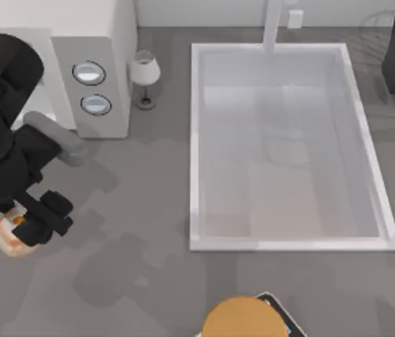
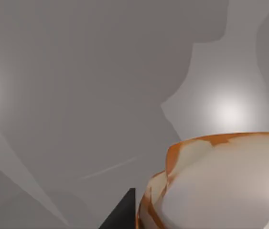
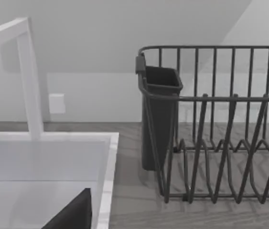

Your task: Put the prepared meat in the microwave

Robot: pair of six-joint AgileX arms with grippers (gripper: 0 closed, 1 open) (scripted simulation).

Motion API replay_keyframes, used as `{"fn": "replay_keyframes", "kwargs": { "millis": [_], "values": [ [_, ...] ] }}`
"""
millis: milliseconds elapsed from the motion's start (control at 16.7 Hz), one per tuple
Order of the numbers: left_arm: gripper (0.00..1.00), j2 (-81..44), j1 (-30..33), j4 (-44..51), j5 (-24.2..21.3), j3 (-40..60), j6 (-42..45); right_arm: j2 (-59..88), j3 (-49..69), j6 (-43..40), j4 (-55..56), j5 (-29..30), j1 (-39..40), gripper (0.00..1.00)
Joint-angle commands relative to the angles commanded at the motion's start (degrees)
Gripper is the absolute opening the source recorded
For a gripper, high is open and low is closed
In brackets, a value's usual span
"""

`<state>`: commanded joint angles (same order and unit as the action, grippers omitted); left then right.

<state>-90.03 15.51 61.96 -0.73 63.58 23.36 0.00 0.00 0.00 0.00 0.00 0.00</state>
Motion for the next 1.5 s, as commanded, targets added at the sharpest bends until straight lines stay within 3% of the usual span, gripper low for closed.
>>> {"fn": "replay_keyframes", "kwargs": {
  "millis": [420,660,960,1500],
  "values": [
    [0.0,0.0,-0.3,0.2,0.0,0.4,-0.1,0.0,0.0,0.0,0.0,0.0,0.0,1.0],
    [0.0,-2.1,-3.2,-7.9,-0.9,1.1,-1.5,0.0,0.0,0.0,0.0,0.0,0.0,1.0],
    [0.0,-8.8,-9.7,-28.7,-2.5,0.8,-5.4,0.0,0.0,0.0,0.0,0.0,0.0,1.0],
    [0.0,-24.0,-20.2,-78.0,-6.1,-4.1,-13.1,0.0,0.0,0.0,0.0,0.0,0.0,1.0]
  ]
}}
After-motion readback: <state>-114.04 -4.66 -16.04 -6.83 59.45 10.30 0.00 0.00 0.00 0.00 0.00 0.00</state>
